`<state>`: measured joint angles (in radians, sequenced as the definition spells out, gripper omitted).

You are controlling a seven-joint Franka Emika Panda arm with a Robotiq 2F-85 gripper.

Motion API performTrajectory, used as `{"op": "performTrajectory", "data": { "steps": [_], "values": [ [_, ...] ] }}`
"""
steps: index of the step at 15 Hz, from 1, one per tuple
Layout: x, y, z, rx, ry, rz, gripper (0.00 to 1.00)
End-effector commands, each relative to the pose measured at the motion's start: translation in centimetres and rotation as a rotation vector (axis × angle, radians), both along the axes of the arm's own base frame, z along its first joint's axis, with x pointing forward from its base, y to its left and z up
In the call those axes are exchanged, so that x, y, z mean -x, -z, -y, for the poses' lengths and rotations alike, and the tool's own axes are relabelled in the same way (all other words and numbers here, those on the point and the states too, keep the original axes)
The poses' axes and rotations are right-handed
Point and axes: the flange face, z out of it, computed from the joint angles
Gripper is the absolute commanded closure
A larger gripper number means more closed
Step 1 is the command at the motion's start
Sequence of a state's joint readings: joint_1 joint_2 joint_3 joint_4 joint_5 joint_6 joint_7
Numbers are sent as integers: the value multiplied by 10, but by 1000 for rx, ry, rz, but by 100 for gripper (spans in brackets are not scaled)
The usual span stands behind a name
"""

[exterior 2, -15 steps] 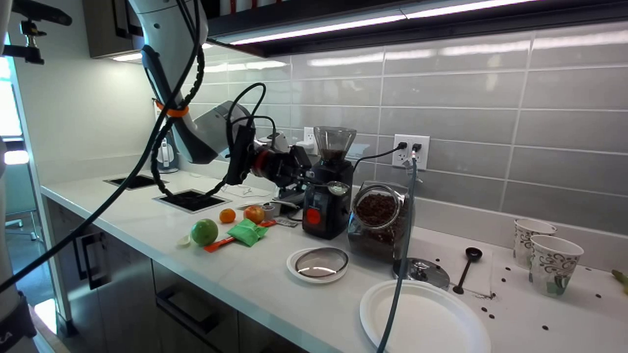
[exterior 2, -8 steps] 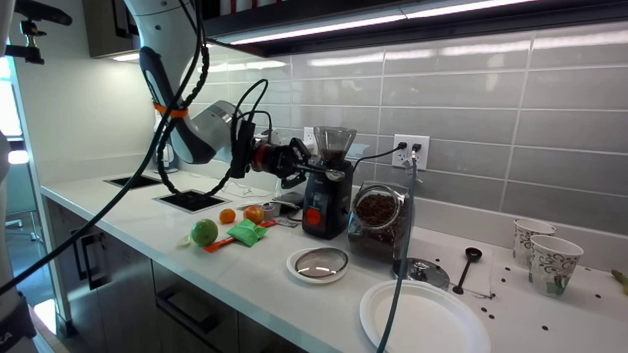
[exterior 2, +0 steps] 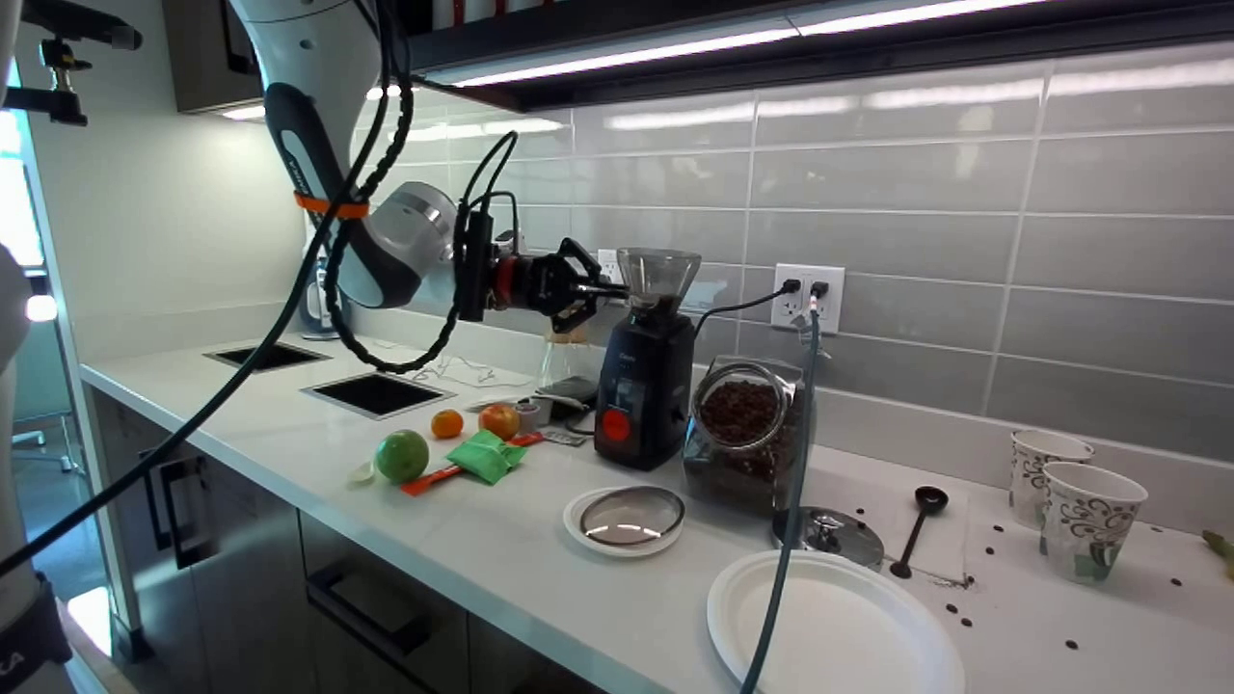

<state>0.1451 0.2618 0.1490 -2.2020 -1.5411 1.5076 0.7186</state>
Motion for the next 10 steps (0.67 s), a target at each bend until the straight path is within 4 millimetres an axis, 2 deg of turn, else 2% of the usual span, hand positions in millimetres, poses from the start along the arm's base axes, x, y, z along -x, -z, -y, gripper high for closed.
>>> {"op": "performTrajectory", "data": {
  "steps": [1,10],
  "values": [
    [4,-14,-7,-13,8,92,99],
    [7,-25,-20,-49,-28,141,99]
  ]
}}
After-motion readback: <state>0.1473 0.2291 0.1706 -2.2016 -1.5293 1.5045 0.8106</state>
